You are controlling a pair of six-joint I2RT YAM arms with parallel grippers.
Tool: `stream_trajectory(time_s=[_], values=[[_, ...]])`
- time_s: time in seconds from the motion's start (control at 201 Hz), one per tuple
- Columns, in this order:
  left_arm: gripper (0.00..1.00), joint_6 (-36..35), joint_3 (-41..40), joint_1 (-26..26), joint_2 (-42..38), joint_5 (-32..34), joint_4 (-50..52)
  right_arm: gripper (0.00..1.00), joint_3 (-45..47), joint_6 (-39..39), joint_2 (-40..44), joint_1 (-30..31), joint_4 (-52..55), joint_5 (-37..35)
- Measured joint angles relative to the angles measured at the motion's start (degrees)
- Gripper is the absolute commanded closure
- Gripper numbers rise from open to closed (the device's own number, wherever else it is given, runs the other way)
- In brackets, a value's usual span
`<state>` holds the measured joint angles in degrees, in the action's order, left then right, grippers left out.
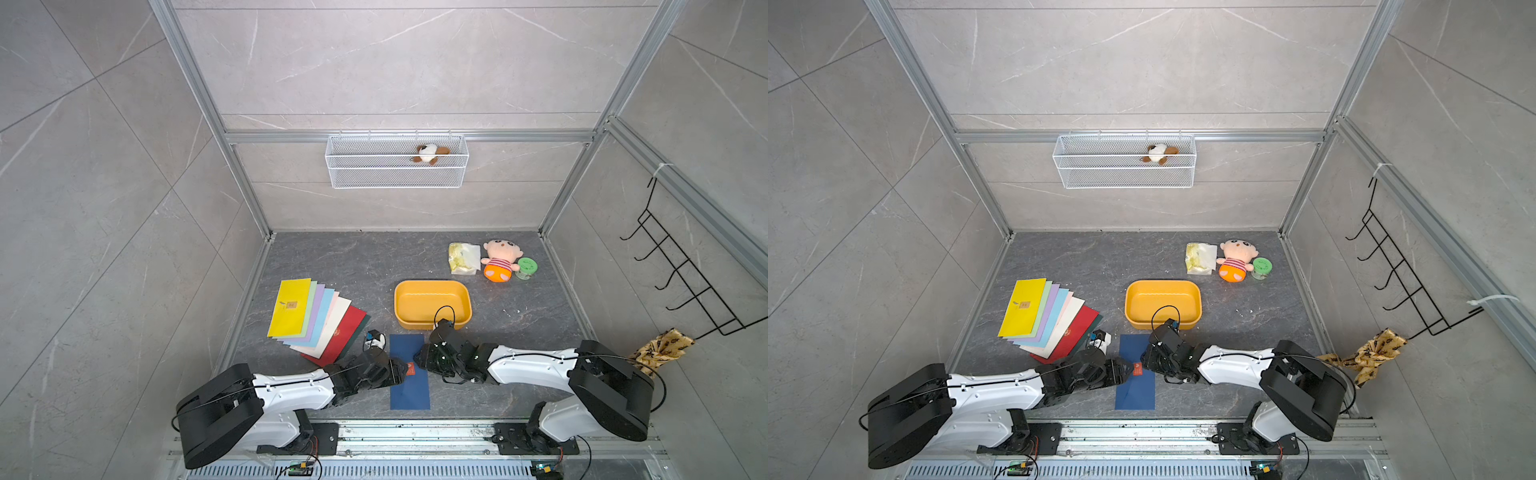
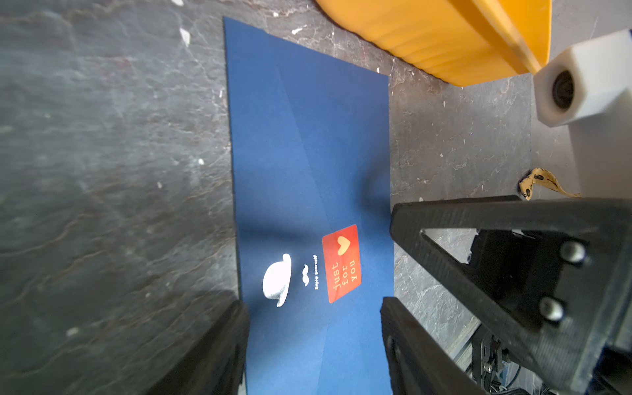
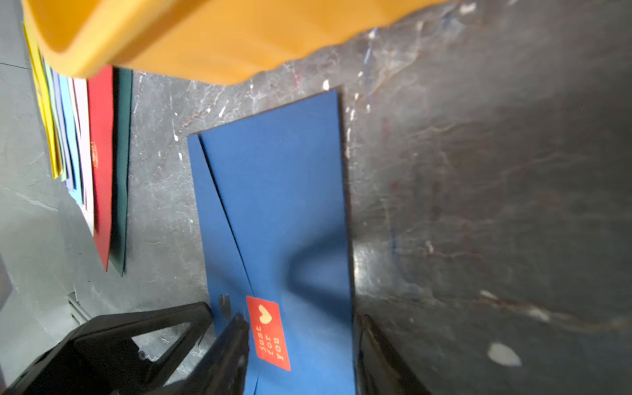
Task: Put the sealed envelopes into the storage box
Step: Pick up the envelope from the center of the board.
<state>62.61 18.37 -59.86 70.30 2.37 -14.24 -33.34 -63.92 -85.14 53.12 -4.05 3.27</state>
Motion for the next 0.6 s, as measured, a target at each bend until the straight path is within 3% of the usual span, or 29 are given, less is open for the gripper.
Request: stream_trajectory(time_s=[0.234,0.597], values=[[0.32,0.68,-3.78,0.37,-3.76,0.04,-2.51,0.47,2.49,-1.53,0.07,0.00,-6.23,2.21],[0.32,0.68,-3.91,0.76,-2.49,0.35,-4.68,0.47,3.89,-2.60,1.07,-0.15,-7.85,6.21]])
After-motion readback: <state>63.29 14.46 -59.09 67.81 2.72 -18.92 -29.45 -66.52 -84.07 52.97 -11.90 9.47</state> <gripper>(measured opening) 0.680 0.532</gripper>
